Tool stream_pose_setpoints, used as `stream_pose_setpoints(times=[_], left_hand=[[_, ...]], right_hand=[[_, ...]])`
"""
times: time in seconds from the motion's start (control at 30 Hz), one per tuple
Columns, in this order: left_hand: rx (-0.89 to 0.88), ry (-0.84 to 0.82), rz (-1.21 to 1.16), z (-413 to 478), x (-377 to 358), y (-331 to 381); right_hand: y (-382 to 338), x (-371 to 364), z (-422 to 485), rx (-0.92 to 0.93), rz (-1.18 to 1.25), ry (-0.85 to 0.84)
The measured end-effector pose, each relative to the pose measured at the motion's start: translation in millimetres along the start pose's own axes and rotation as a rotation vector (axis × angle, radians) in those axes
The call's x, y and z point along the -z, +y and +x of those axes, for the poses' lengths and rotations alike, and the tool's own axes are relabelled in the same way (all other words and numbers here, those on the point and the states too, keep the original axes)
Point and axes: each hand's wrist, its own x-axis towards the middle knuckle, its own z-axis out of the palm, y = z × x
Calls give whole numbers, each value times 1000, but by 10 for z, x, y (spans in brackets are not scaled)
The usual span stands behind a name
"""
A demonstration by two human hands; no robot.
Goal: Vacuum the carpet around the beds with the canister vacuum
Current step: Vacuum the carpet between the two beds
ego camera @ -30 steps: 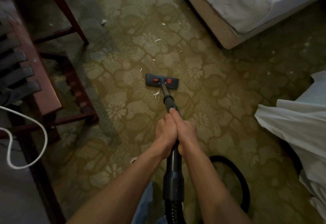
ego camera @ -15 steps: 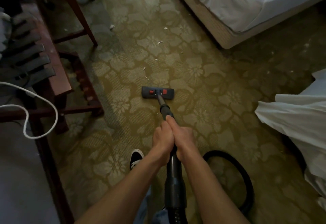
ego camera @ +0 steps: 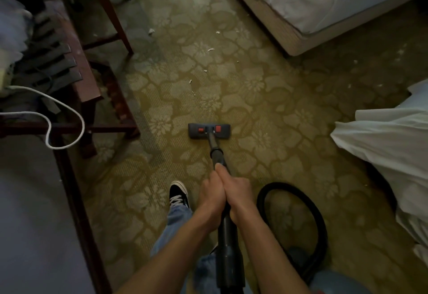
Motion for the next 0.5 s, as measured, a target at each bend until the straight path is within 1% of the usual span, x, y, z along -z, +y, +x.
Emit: stream_pose_setpoints(times=[0.13,0.2,0.3,0.4,0.5], left_hand=[[-5,33,37,-160,-6,-207],[24,43,16,-206,-9,-286],[49,45,-11,-230,-31,-389],[54,36,-12,-246,-54,-401],[72,39,-51,-262,-42,-311]], right_hand=[[310,-1,-79,-39,-11,-74],[420,20,-70,-67,-31,-69],[465,76,-159,-57,-9,-124],[451,125,-202,-45,-24,-76],[363,112,-202,-30,-50,-124]])
